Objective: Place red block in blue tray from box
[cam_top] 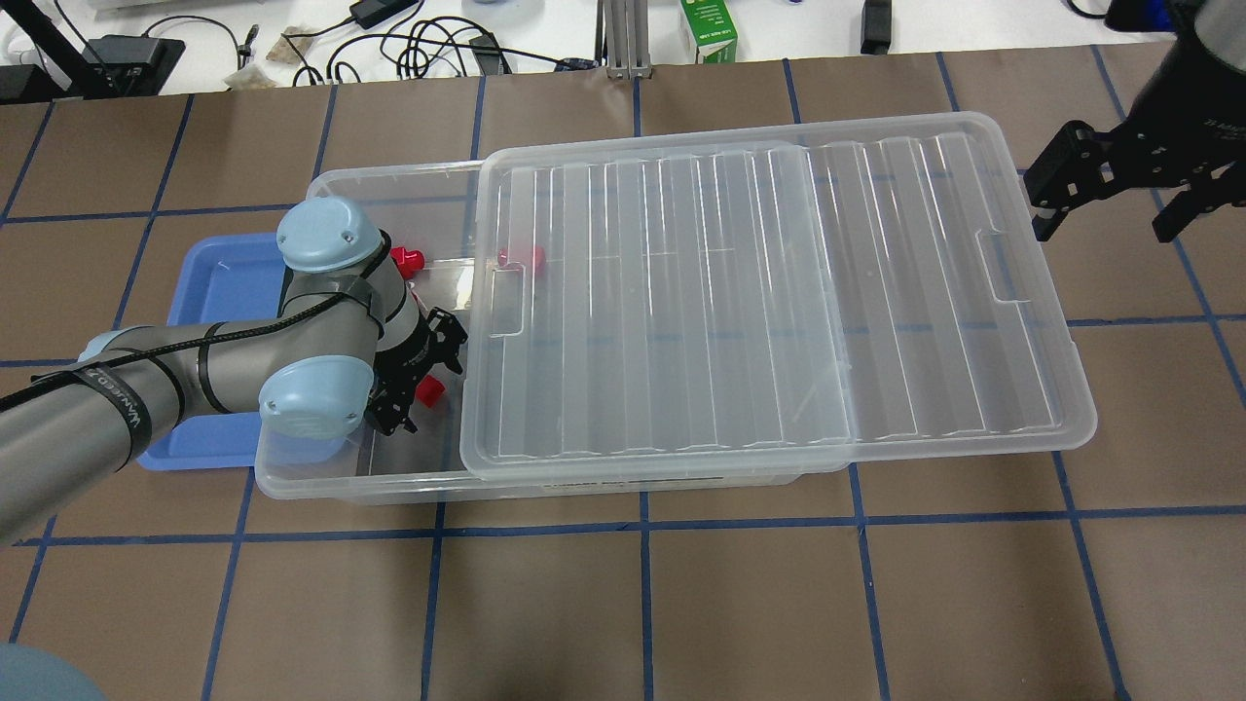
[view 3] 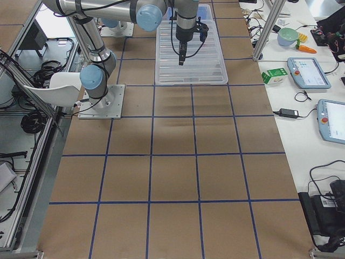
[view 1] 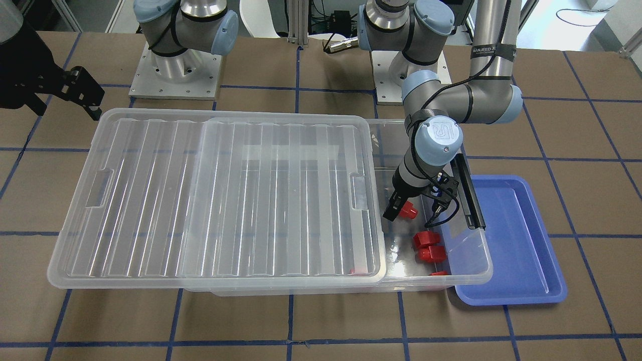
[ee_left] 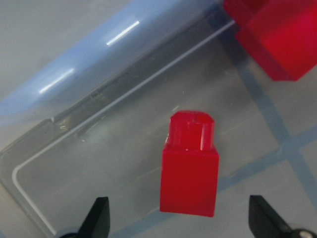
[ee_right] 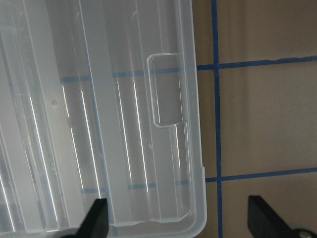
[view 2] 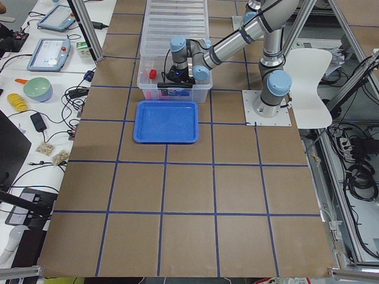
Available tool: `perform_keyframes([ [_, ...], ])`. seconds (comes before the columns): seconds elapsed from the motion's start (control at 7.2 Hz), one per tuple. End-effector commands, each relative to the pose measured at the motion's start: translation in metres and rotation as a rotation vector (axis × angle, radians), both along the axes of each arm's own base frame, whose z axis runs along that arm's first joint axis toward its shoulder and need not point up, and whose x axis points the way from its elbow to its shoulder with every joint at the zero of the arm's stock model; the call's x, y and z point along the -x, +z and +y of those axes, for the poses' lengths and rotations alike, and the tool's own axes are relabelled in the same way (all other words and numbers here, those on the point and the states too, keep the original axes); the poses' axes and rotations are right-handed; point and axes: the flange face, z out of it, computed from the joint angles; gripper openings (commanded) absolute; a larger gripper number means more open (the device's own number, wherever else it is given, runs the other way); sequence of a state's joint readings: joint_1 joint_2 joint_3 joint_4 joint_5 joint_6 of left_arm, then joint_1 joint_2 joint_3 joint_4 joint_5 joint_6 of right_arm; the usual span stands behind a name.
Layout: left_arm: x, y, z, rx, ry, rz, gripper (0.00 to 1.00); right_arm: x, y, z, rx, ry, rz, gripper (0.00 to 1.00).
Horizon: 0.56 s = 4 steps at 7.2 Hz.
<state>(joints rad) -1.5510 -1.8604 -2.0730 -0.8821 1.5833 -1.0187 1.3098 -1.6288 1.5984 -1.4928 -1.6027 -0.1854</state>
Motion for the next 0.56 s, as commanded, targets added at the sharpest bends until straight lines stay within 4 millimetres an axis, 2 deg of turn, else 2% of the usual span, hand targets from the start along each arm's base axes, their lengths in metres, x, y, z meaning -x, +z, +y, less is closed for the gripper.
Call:
perform_keyframes([
  [0.0,-0.0001,-0.0007,-0.0011,0.000,0.011,-0.001,0.73,-0.0002,-0.0002,0.0004,-0.003,-0.001,0.000,1.00],
  [0.14,-0.0001,0.0004,-0.0023,0.003,0.008,-0.001,0.55,-0.0002,-0.0001,0.0004,-0.003,-0.003,0.000,1.00],
  [0.42,-0.0002,0.0010,-0.0029,0.005,0.003,-0.002,0.36,0.0001,-0.0013,-0.0002,-0.003,0.002,0.001,1.00],
])
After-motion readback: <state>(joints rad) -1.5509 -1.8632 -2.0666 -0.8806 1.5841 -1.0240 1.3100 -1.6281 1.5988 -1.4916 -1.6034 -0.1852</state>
